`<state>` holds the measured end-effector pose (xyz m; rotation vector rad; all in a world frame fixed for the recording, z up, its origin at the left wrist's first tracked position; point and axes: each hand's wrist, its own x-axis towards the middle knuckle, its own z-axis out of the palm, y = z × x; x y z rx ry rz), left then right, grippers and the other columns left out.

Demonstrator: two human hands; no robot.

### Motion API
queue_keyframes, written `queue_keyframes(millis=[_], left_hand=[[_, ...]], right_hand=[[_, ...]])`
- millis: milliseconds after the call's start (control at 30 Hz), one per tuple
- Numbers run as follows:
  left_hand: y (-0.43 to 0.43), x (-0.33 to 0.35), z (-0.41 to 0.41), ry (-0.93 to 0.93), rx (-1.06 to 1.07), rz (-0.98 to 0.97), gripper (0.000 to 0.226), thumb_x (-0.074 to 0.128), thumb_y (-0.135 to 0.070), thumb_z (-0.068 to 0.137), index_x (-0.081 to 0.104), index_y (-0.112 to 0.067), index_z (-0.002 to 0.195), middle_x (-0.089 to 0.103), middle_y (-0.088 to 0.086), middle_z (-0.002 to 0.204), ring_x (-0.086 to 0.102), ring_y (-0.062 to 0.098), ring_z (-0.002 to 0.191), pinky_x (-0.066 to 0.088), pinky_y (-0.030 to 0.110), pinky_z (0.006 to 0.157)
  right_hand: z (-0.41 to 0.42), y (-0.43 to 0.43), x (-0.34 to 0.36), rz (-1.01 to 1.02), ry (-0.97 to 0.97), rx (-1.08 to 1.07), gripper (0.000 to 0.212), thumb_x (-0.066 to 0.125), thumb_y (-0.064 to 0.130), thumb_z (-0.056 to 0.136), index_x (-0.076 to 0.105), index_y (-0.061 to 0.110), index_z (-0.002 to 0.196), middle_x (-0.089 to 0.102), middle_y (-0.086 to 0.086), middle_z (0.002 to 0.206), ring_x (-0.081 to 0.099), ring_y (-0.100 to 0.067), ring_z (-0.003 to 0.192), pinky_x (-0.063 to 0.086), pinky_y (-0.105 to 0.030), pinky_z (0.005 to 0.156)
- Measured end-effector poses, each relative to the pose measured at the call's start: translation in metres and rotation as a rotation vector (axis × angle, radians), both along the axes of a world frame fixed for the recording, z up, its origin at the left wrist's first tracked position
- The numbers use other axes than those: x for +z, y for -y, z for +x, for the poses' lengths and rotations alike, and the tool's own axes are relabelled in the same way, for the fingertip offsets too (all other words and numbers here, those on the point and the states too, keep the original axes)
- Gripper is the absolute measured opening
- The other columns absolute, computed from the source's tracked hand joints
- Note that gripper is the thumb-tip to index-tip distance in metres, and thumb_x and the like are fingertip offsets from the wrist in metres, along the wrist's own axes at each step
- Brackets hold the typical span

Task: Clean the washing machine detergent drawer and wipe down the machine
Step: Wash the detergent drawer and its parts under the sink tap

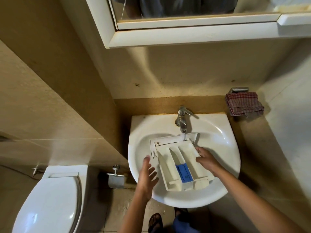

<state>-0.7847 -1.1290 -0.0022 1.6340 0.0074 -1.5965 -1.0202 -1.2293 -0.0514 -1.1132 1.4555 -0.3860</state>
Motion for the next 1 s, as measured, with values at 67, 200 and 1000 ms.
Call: queue_keyframes(millis=[67,200,1000], left_hand=[[0.019,-0.001,0.006,0.035,-0.122,0.016,0.083,0.067,-0.061,0.077,0.044,-0.006,0.134,0.052,0.014,0.129,0.054,0.030,0.115,0.050,0.041,0.093],[0.044,-0.009,-0.006,-0.034,-0.213,0.056,0.059,0.073,-0.048,0.079,0.058,-0.009,0.121,0.066,0.016,0.112,0.065,0.032,0.099,0.057,0.042,0.076],[-0.006,-0.025,-0.073,0.326,0.201,-0.036,0.019,0.049,-0.011,0.095,0.053,-0.013,0.114,0.059,-0.003,0.103,0.051,0.025,0.103,0.040,0.043,0.100]], right_hand=[[-0.001,0.003,0.005,-0.049,-0.021,0.015,0.055,0.043,-0.017,0.084,0.050,0.022,0.122,0.060,0.006,0.109,0.059,-0.006,0.093,0.047,-0.015,0.072],[-0.003,0.010,0.002,-0.090,0.008,0.110,0.054,0.043,-0.020,0.085,0.053,0.014,0.125,0.064,0.004,0.111,0.062,0.003,0.090,0.048,-0.011,0.072],[0.033,-0.002,-0.022,-0.569,-0.575,0.531,0.070,0.037,-0.001,0.093,0.004,0.010,0.153,0.041,-0.011,0.144,0.057,-0.023,0.105,0.043,-0.020,0.070]])
